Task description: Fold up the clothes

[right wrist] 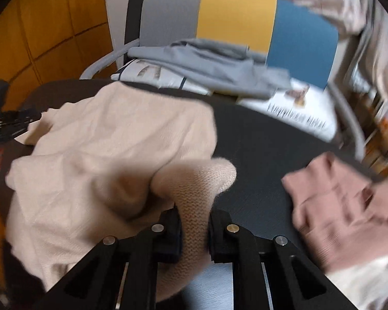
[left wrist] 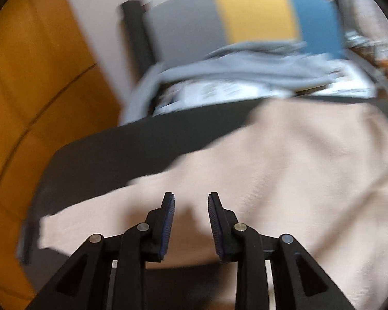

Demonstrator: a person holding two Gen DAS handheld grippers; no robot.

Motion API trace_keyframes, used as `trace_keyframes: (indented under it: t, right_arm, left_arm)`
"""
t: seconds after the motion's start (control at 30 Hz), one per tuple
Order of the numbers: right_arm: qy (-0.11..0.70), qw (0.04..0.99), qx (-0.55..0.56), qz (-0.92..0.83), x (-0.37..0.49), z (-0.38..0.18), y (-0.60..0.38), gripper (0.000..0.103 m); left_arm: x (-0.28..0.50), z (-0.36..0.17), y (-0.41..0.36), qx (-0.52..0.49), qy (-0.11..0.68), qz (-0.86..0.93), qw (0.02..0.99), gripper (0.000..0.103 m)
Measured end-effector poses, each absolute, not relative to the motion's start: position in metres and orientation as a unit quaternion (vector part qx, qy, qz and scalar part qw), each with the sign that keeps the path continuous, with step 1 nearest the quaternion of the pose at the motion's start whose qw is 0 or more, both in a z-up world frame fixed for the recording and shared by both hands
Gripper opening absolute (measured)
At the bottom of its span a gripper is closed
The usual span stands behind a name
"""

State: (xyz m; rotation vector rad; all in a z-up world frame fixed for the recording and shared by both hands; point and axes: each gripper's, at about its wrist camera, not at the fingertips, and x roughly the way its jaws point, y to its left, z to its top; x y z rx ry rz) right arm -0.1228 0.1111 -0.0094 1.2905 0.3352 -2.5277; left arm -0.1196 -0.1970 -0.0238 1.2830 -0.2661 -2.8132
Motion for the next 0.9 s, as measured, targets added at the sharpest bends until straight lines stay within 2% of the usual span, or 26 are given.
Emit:
trace_keyframes:
  t: [0.07, 0.17, 0.27, 0.3, 0.37, 0.47, 0.57, 0.77, 0.83, 0.87, 0.9]
  right_arm:
    - [0.132, 0.139, 0.451, -0.872, -0.131, -0.015, 0.102, 0.015]
    - [0.139, 0.135, 0.471, -0.86, -0.144, -0.04, 0.092, 0.016]
    - [0.109, 0.151, 0.506, -0.842, -0.153, -0.07, 0.095, 0.025]
    - [0.088, 0.156, 0.509, -0.842, -0.151, -0.072, 0.1, 0.035]
    - [0.036, 0.161, 0.498, -0.851, -0.136, -0.065, 0.119, 0.048]
    - [-0.02, 0.166, 0.478, -0.863, -0.101, -0.046, 0.145, 0.063]
    - [-0.045, 0.188, 0.488, -0.851, -0.062, -0.039, 0.156, 0.063]
    - [-0.086, 0.254, 0.542, -0.796, -0.017, -0.057, 0.136, 0.062]
    - [-0.085, 0.263, 0.547, -0.79, -0.02, -0.066, 0.115, 0.059]
    - [-0.085, 0.267, 0.55, -0.787, -0.022, -0.07, 0.105, 0.051]
    - [-0.071, 0.261, 0.55, -0.79, -0.025, -0.075, 0.097, 0.033]
  left_arm:
    - [-0.108, -0.029, -0.155, 0.416, -0.067, -0.905, -0.06, 0.028]
    - [-0.094, -0.056, -0.093, 0.439, -0.08, -0.885, -0.13, 0.028]
    - [-0.083, -0.09, -0.057, 0.451, -0.116, -0.874, -0.139, 0.028]
    - [-0.078, -0.097, -0.051, 0.434, -0.126, -0.883, -0.126, 0.028]
    - [-0.076, -0.101, -0.06, 0.424, -0.093, -0.892, -0.124, 0.028]
    - [-0.074, -0.099, -0.071, 0.421, -0.044, -0.897, -0.128, 0.029]
    - [-0.072, -0.093, -0.066, 0.428, -0.054, -0.893, -0.126, 0.028]
    - [-0.038, -0.055, -0.074, 0.417, 0.033, -0.896, -0.152, 0.028]
    - [-0.016, -0.045, -0.071, 0.405, 0.035, -0.899, -0.164, 0.029]
    - [-0.004, -0.041, -0.069, 0.396, 0.03, -0.902, -0.17, 0.032]
    - [0.008, -0.04, -0.064, 0.387, 0.016, -0.905, -0.175, 0.034]
